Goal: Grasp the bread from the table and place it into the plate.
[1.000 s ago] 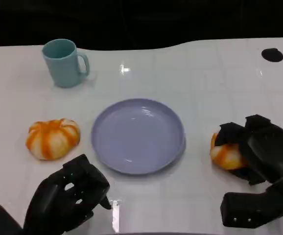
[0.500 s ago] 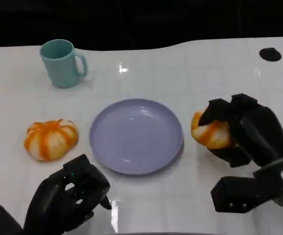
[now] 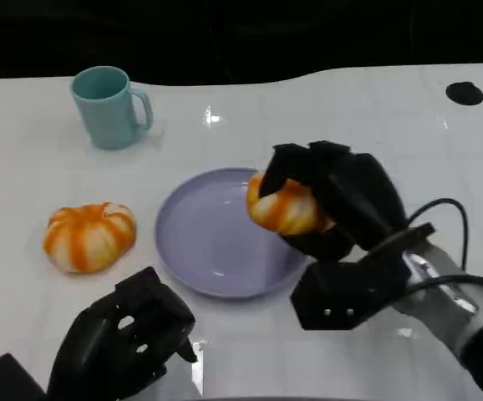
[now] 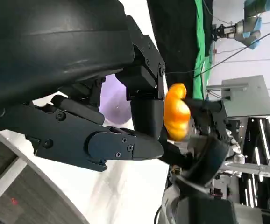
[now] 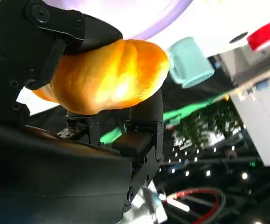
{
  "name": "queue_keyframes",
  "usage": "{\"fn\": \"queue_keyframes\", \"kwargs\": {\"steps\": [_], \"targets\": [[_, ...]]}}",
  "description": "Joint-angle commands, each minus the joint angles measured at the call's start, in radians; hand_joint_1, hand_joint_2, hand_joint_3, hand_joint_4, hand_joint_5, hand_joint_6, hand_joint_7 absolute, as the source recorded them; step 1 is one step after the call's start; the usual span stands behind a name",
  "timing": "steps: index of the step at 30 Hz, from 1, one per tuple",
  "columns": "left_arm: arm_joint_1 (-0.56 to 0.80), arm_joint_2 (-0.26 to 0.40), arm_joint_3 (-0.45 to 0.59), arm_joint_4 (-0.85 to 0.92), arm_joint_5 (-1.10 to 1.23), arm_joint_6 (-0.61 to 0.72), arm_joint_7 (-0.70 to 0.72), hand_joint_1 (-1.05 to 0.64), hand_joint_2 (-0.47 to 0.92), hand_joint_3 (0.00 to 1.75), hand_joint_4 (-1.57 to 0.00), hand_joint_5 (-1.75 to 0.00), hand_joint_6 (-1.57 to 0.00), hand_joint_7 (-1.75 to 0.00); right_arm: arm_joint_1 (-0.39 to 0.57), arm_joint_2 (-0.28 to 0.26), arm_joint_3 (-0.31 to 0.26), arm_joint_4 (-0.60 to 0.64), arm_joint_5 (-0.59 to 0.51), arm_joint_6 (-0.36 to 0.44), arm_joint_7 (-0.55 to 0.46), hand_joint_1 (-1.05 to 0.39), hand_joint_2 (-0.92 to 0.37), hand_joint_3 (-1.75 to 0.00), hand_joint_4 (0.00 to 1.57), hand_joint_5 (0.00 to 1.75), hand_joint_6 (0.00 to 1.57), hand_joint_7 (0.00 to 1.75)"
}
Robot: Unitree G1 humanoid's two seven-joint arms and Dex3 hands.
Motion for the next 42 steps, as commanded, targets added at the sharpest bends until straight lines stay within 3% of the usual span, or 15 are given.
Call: {"fn": "queue_keyframes", "kwargs": {"steps": [1,7,8,10,13,15,16,17,19,22,25,34,42], "targets": [[0.012,0.014,0.001,-0.011,-0.007,0.005,-0.005,-0.55,0.92,0.32,-0.59,-1.75,-0.55,-1.45,-0.081,0.045,0.013,0.113,0.008,-0.015,-0.014,-0.21,-0.24,-1.49,0.99,1.75,0.75,1.72],[0.012,0.014,0.0,-0.01,-0.004,0.0,-0.003,-0.55,0.92,0.32,-0.58,-1.75,-0.56,-1.44,-0.147,0.106,0.008,0.245,0.026,0.004,-0.014,-0.14,-0.25,-1.43,0.96,1.75,0.75,1.65],[0.012,0.013,-0.001,-0.01,-0.004,0.0,-0.003,-0.55,0.92,0.32,-0.58,-1.75,-0.56,-1.44,-0.154,0.113,0.003,0.262,0.036,0.01,-0.001,-0.13,-0.26,-1.41,0.93,1.75,0.77,1.59],[0.011,0.013,-0.002,-0.009,-0.008,-0.001,-0.007,-0.55,0.92,0.32,-0.59,-1.75,-0.56,-1.44,-0.166,0.122,-0.007,0.285,0.061,0.022,0.043,-0.12,-0.33,-1.26,0.79,1.68,0.77,1.26],[0.012,0.014,-0.003,-0.008,-0.007,0.001,-0.007,-0.55,0.92,0.32,-0.59,-1.75,-0.56,-1.44,-0.181,0.123,-0.003,0.3,0.076,0.042,0.111,-0.19,-0.56,-0.77,0.61,1.11,0.76,0.51],[0.012,0.014,-0.004,-0.01,0.0,-0.002,-0.002,-0.55,0.92,0.32,-0.59,-1.75,-0.56,-1.44,-0.189,0.115,0.015,0.299,0.065,0.062,0.159,-0.28,-0.67,-0.58,0.46,0.78,0.67,0.23],[0.012,0.014,-0.005,-0.01,0.001,-0.003,-0.001,-0.56,0.92,0.32,-0.59,-1.75,-0.57,-1.44,-0.193,0.112,0.022,0.295,0.061,0.077,0.193,-0.39,-0.79,-0.38,0.27,0.61,0.53,0.1],[0.012,0.013,-0.005,-0.011,0.0,-0.002,-0.001,-0.56,0.92,0.32,-0.59,-1.75,-0.57,-1.44,-0.195,0.109,0.029,0.289,0.059,0.09,0.222,-0.45,-0.86,-0.29,0.17,0.54,0.45,0.05],[0.012,0.013,-0.005,-0.012,-0.006,0.002,-0.004,-0.57,0.92,0.32,-0.6,-1.75,-0.57,-1.44,-0.194,0.104,0.038,0.277,0.058,0.106,0.258,-0.56,-0.91,-0.24,0.04,0.42,0.34,0.01],[0.012,0.011,-0.006,-0.012,-0.006,0.0,-0.004,-0.57,0.92,0.31,-0.6,-1.75,-0.58,-1.45,-0.175,0.088,0.042,0.228,0.066,0.114,0.32,-0.67,-0.92,-0.28,0.0,0.31,0.3,0.0],[0.011,0.011,-0.006,-0.01,-0.007,-0.003,-0.005,-0.57,0.92,0.31,-0.61,-1.75,-0.58,-1.45,-0.149,0.073,0.041,0.175,0.071,0.115,0.352,-0.71,-0.92,-0.3,0.0,0.31,0.29,0.0],[0.007,0.01,-0.006,-0.003,-0.007,-0.009,-0.008,-0.57,0.92,0.31,-0.6,-1.75,-0.59,-1.44,-0.033,0.016,0.009,-0.032,0.14,0.111,0.458,-0.69,-0.92,-0.28,0.0,0.35,0.26,0.0],[0.008,0.006,-0.007,-0.004,0.0,-0.012,0.002,-0.56,0.92,0.31,-0.61,-1.75,-0.59,-1.43,0.134,-0.064,-0.059,-0.292,0.26,0.088,0.57,-0.64,-0.92,-0.22,0.01,0.42,0.27,0.0]]}}
